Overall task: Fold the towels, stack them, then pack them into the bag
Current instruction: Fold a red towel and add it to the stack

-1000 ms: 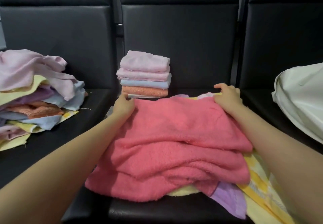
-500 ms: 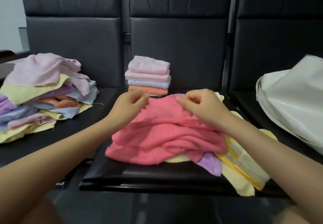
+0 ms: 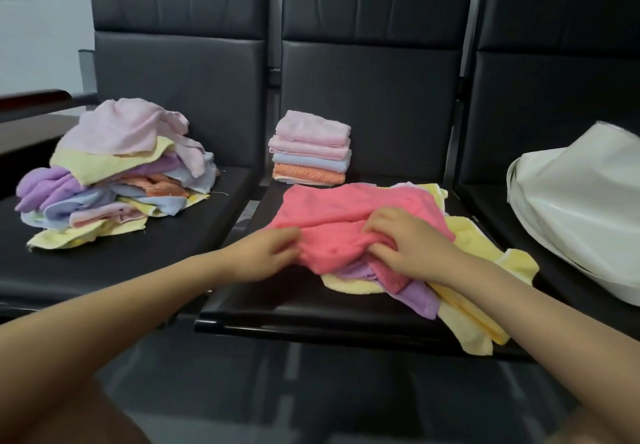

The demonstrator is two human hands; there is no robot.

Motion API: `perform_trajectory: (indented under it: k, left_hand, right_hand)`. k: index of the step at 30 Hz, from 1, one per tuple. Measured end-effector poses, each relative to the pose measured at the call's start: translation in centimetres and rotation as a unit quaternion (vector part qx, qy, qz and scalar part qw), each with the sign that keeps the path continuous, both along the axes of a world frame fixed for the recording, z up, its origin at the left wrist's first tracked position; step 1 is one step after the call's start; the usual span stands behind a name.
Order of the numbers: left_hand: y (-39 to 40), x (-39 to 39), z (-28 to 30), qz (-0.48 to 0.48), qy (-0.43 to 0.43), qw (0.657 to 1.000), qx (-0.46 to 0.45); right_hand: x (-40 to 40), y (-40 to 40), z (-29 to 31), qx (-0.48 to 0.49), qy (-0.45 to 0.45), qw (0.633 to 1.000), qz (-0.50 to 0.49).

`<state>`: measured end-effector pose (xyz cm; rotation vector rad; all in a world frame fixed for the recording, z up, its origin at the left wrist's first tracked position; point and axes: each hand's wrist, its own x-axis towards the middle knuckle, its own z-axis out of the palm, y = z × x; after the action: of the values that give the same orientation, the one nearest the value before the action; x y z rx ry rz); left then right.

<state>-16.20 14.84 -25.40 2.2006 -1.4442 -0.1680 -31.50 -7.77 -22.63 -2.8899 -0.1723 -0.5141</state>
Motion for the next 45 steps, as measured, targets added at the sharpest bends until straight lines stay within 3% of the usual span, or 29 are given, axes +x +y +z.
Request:
perform_trajectory:
  k: [2,4,6,9,12,15,18,20,22,23,26,29,31,34,36,41,42,45]
  left_hand:
    - [-0.4,0.2,1.3,0.063,0.126,0.984,-0.108]
    - [-1.0,0.3,3.2,0.103,0.217,0.948,-0.209]
    - [-1.8,0.3,4.9,0.117,0.273,0.915,-0.272]
    - [-3.2,1.1,6.1,0.121,0.323,0.885,-0.313]
    - [-4.6,2.7,5.6,0.177,0.293,0.893,-0.294]
    - [-5.5,4.8,3.3,0.241,0.148,0.94,-0.192]
    - [-5.4,6.0,1.4,0.197,-0.003,0.973,-0.118]
    - [-5.1,5.8,1.5,0.158,-0.029,0.973,-0.164]
    - [-4.5,5.1,2.2,0.117,-0.026,0.971,-0.208]
    - [-4.0,4.8,2.5,0.085,-0.02,0.974,-0.209]
    - [-2.4,3.9,2.4,-0.022,-0.011,0.989,-0.146]
    - [-0.8,3.4,1.0,-0.092,-0.06,0.992,-0.064]
    - [0.0,3.5,-0.2,-0.096,-0.088,0.991,-0.039]
    - [0.7,3.4,-0.9,-0.078,-0.087,0.992,-0.05]
    - [0.7,3.0,-0.6,-0.056,-0.071,0.991,-0.096]
    - [-0.9,1.3,2.7,0.043,0.09,0.967,-0.237]
    - [-1.5,0.9,3.5,0.05,0.123,0.957,-0.257]
    - [-3.3,0.0,5.2,0.049,0.174,0.946,-0.268]
  right_hand:
    - [0.3,0.2,1.4,0.148,-0.011,0.988,-0.045]
    - [0.5,0.2,2.9,0.316,-0.029,0.946,-0.062]
    - [0.9,-0.3,4.0,0.387,-0.048,0.917,-0.079]
    - [2.4,-1.3,4.6,0.349,-0.064,0.928,-0.112]
    - [4.1,-2.6,4.2,0.261,-0.09,0.945,-0.172]
    - [5.1,-4.9,1.7,0.152,-0.08,0.949,-0.263]
    - [5.1,-6.2,-0.5,0.043,-0.038,0.946,-0.318]
    - [5.1,-5.7,-0.1,0.028,-0.132,0.949,-0.284]
    - [4.7,-3.6,1.2,0.04,-0.253,0.952,-0.17]
    - [4.3,-2.2,1.9,0.045,-0.266,0.958,-0.098]
    - [2.9,2.1,2.0,0.032,-0.106,0.993,0.051]
    - [2.6,3.0,-0.1,-0.121,0.041,0.991,0.04]
    - [2.6,2.8,-0.7,-0.072,0.047,0.996,0.039]
    - [2.4,2.9,0.4,0.138,0.057,0.989,-0.012]
    - [2.5,3.1,1.1,0.217,0.066,0.972,-0.059]
    - [2.0,3.5,3.2,0.425,0.002,0.901,-0.09]
    - [1.6,3.6,4.0,0.399,-0.002,0.913,-0.086]
    - [1.2,3.4,5.3,0.181,-0.014,0.976,-0.119]
